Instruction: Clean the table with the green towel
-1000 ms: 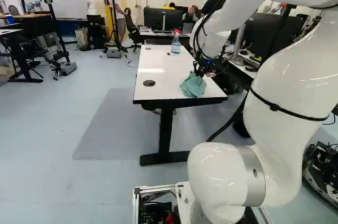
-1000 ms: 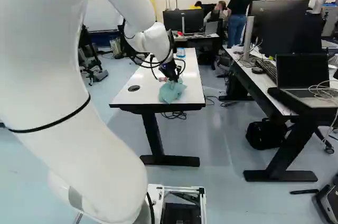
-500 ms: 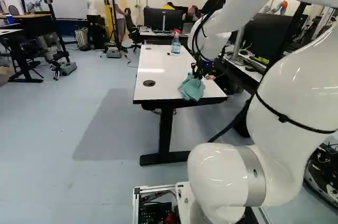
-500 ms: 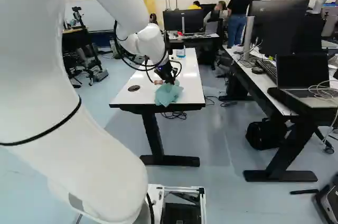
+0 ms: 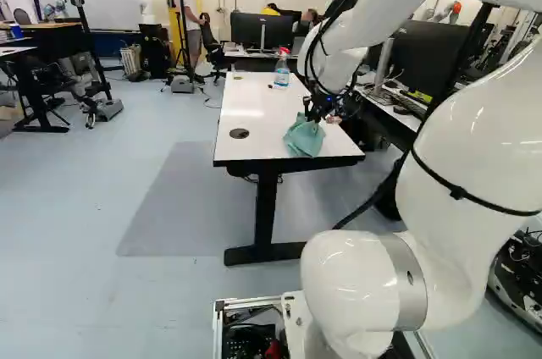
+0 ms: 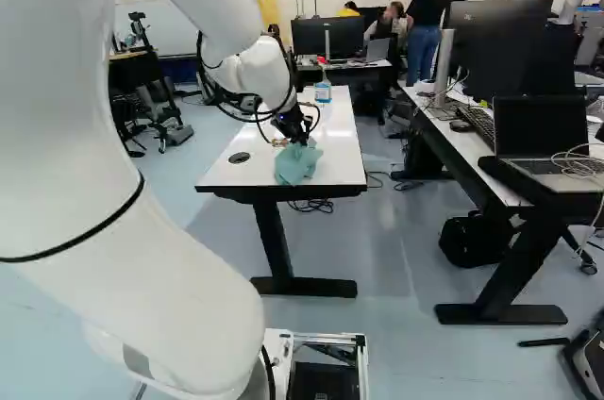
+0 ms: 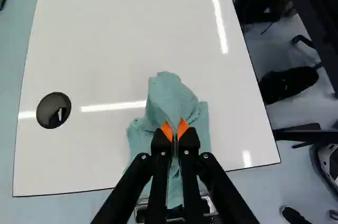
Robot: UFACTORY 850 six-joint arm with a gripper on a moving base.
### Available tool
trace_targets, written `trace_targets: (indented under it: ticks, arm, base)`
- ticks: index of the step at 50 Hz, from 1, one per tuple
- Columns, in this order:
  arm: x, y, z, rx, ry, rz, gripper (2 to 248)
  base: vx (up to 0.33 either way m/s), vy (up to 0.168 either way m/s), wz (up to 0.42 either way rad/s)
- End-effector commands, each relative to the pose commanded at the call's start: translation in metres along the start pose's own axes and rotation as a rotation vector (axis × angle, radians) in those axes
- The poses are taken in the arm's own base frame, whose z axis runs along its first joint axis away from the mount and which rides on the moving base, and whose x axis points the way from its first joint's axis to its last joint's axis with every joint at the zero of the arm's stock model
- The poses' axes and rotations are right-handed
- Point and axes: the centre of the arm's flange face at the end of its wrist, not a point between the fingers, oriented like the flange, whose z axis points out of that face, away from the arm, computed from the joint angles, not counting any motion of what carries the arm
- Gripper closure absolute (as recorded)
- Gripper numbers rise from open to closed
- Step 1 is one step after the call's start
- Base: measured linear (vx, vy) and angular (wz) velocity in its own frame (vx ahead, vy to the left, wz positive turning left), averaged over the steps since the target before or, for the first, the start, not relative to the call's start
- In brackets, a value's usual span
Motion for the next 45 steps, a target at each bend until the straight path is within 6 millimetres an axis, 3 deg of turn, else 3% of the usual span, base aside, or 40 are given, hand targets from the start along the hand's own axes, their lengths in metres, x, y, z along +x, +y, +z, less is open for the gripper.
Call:
trace_targets:
  ticks: [45]
  arm:
    - [0.033, -0.079, 0.015, 0.091, 0.015, -0.129, 219]
  base:
    - [0.000, 0.000, 0.000]
